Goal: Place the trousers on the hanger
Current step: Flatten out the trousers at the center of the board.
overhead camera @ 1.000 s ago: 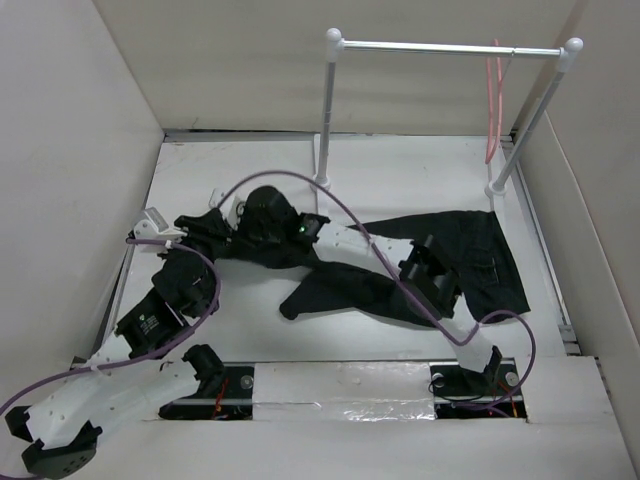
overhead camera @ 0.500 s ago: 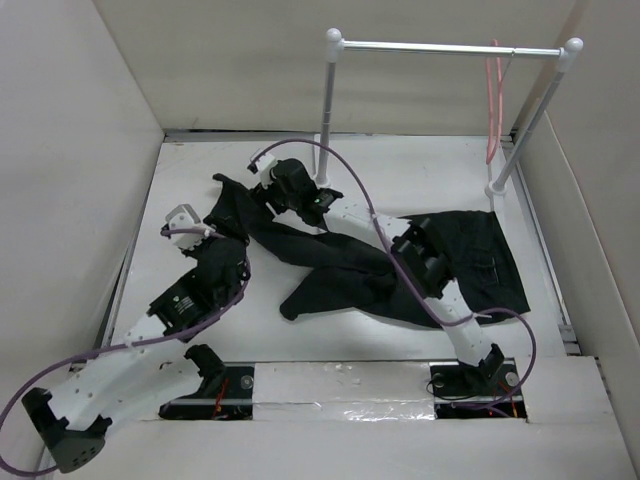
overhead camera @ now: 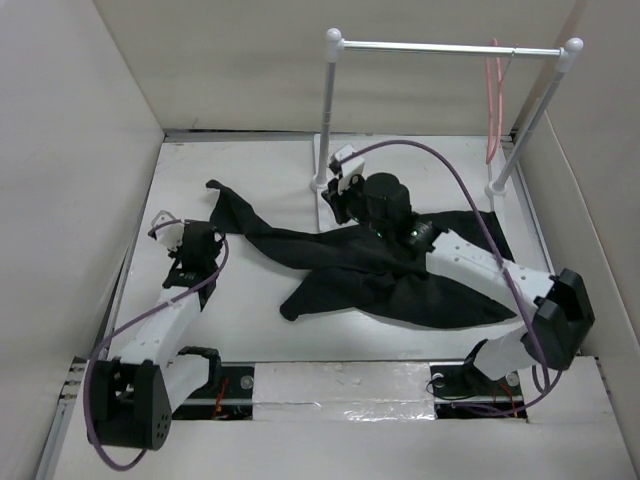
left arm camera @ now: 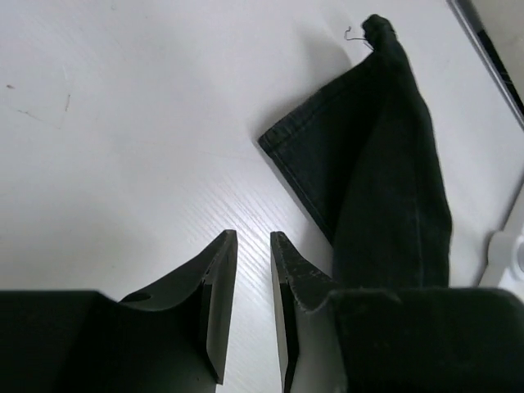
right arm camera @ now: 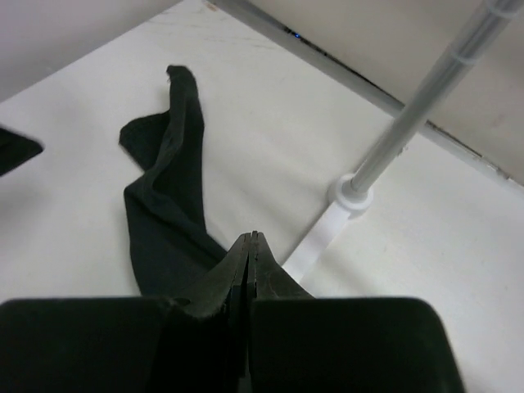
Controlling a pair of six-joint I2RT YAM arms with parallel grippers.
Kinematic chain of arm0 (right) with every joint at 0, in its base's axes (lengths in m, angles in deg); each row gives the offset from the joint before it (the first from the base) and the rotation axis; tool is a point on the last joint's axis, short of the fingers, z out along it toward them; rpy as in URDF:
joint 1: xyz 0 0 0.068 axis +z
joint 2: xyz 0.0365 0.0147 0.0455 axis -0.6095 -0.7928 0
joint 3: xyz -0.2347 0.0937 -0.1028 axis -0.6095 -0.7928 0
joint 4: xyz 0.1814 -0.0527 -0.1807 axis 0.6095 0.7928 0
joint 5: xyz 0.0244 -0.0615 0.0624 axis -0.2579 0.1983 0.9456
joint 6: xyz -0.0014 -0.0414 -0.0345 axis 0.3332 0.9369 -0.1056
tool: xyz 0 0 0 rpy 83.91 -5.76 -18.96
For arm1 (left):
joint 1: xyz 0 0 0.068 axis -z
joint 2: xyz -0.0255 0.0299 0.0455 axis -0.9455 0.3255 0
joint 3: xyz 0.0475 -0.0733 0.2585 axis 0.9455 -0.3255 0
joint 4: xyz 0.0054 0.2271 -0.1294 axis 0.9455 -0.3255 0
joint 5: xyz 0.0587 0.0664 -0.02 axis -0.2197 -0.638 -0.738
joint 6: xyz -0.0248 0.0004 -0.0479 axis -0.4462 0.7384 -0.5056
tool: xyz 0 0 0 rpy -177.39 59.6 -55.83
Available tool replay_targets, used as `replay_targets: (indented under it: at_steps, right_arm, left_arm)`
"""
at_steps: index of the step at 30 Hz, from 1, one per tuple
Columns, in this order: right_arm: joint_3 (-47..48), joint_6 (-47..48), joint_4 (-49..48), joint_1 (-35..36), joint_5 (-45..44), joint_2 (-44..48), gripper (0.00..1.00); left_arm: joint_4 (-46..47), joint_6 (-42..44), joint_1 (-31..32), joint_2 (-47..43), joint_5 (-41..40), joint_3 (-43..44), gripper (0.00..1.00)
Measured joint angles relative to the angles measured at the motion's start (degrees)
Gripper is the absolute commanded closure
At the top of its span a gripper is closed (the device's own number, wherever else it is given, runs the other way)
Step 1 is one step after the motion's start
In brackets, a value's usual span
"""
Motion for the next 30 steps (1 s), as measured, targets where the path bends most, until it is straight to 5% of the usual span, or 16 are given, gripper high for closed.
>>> replay_targets:
  at_steps: [6, 15, 20, 24, 30]
  right_arm:
    - [-14.1, -1.7, -0.6, 3.6, 0.7, 10.1, 1.0]
    - [-26.9, -3.7, 1.7, 4.0, 1.2, 29.3, 0.84]
    - [-30.6, -5.0, 2.5, 3.9, 0.9, 35.8, 0.65]
    - [-32.1, -5.5, 4.4, 1.7, 1.0, 36.6, 0.56]
    - [-33.6, -7.4, 5.9, -3.4, 1.3, 36.3, 0.52]
  left_arm:
    - [3.7, -0.1, -2.4, 14.0, 6.6, 2.8, 0.53]
    - [6.5, -0.5, -3.2, 32.5, 9.4, 13.9, 0.54]
    - [7.5, -1.3, -4.4, 40.3, 9.8, 17.9, 0.61]
    - [7.4, -2.3, -5.2, 41.4, 10.7, 18.9, 1.0]
    - [3.6, -1.2, -6.4, 37.5, 10.2, 19.8, 1.0]
